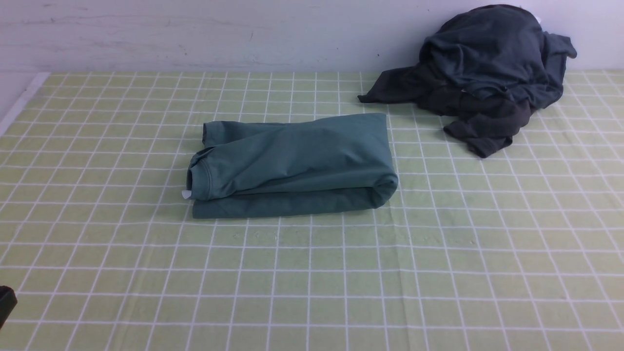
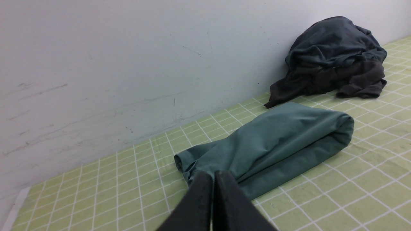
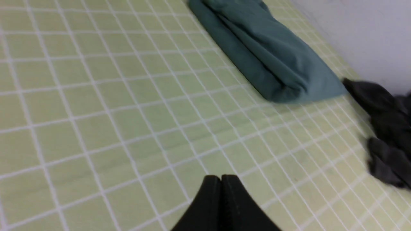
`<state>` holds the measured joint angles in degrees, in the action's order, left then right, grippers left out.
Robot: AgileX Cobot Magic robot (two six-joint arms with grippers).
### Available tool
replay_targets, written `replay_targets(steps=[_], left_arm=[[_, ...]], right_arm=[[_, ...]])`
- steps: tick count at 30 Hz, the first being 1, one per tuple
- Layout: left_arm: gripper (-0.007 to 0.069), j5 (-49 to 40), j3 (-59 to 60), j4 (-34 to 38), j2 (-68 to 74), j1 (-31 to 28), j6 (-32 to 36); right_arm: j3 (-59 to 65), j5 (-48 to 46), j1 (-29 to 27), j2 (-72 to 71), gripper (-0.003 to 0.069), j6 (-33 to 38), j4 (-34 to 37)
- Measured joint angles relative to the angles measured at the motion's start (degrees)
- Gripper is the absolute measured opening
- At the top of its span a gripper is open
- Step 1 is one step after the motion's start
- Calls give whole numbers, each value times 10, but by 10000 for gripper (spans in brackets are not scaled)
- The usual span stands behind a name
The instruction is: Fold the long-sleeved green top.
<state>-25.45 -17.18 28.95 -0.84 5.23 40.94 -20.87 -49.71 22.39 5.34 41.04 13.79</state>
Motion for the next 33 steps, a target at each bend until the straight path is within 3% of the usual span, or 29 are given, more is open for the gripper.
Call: replay_targets(steps=[6,11,16,23,33], left_arm=[[-3,0,0,1,0,0,0],[-3,0,0,1,0,0,0],[-3,-1,0,0,-1,0,0],[-3,-1,0,0,-1,0,0],[-3,-2,0,0,-1,0,0]], right_arm=[[18,104,-78,-5,-14,-217,-121],[126,299,-169,-50,-14,-390,-183],[221,378,-229,-59,-14,-460,-180],[223,295,-236,-59,-14,-504,-167],[222,287,-237,-59,-14,-506,-166]])
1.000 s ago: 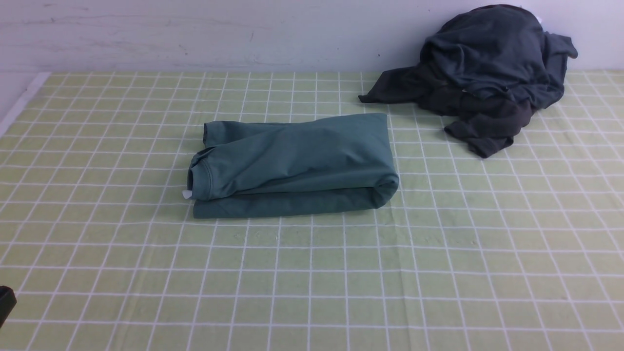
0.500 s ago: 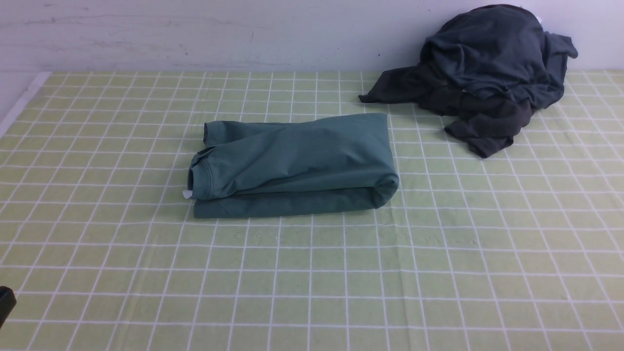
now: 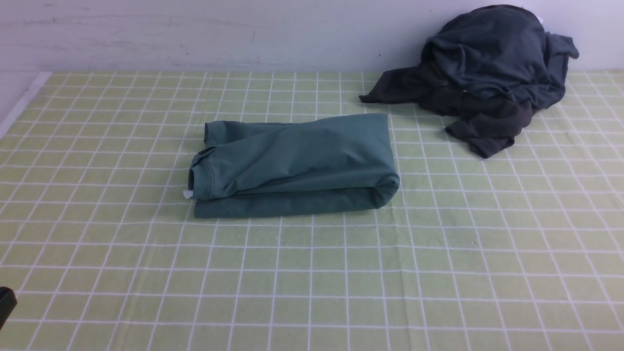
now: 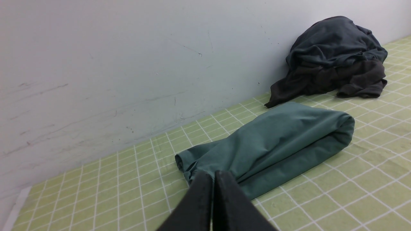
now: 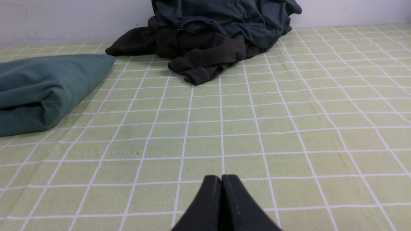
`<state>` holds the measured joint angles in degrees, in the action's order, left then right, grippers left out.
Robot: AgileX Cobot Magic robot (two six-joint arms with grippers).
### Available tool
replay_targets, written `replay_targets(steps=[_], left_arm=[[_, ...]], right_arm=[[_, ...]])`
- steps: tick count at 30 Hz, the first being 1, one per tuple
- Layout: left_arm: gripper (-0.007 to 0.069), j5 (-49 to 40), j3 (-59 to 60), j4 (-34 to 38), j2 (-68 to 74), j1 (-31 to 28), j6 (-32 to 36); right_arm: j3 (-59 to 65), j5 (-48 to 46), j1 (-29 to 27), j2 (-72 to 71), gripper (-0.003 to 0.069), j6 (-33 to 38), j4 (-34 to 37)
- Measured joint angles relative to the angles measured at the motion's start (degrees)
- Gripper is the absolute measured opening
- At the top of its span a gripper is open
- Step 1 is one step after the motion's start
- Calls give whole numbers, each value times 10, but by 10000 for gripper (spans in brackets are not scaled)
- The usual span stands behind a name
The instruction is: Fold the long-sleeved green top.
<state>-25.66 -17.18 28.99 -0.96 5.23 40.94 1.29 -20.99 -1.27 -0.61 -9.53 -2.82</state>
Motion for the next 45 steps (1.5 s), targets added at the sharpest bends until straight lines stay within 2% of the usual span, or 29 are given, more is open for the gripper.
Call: replay_targets(steps=[16,21,22,23,25,27,31,33,37,45], left_arm=[[-3,20,24,2,-1,0,0],[-3,61,90,-77,-1,-1,-15],[-3,79,103,-100,-1,-2,-36],[-3,110,137,-137,-1,-2,-99],[-3,144,168,-166,-1,-2,-173],[-3,163,184,-199,-1,-2,-220],[-3,137,188,-236,-1,-2,-252],[-3,83,188,-234,-1,-2,-257],[-3,49,183,-221,0,-2,-262],[-3,47,183,-216,0,-2,-326]], right_arm=[[0,-1,0,0,-14,-1,0],[0,-1,0,0,-14,-1,1],[0,-1,0,0,-14,-1,1],[0,-1,0,0,-14,-1,1],[0,-1,0,0,-14,-1,1],[0,-2,0,0,-14,-1,1],[0,-2,0,0,-14,-1,1],[0,-2,0,0,-14,-1,1],[0,-2,0,0,-14,-1,1],[0,-2,0,0,-14,-1,1]])
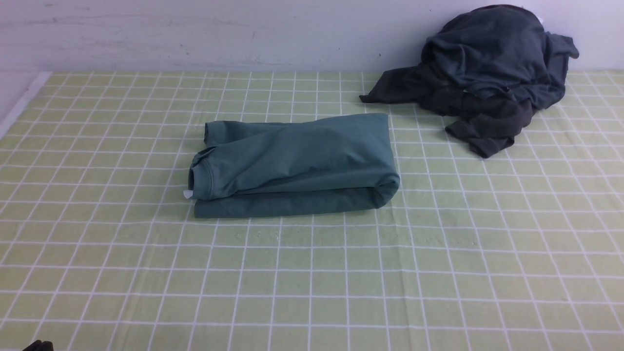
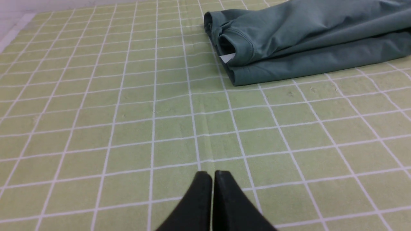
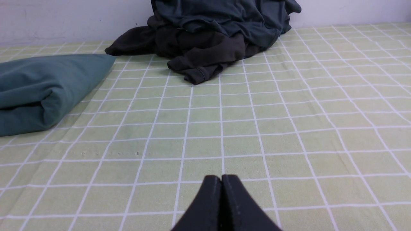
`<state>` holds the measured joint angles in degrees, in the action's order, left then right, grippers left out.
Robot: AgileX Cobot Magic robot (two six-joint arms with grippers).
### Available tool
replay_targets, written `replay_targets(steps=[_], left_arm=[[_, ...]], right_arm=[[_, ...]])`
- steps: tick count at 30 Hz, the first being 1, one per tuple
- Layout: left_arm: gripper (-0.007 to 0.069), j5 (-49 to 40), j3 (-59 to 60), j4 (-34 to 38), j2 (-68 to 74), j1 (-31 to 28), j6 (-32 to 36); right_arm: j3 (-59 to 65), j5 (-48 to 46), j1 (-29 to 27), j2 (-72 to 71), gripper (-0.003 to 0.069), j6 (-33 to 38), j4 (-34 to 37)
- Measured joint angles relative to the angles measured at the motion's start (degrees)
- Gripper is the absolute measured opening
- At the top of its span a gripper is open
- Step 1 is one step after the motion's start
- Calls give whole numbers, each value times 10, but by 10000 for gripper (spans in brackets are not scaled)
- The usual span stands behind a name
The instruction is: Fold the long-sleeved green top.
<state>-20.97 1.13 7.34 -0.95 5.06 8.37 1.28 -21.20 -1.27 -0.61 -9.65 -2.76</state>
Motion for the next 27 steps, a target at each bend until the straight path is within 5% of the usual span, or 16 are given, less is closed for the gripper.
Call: replay_targets(steps=[27], left_arm=[[-3,6,0,25,0,0,-4]], right_arm=[[0,0,0,0,-14,0,0]])
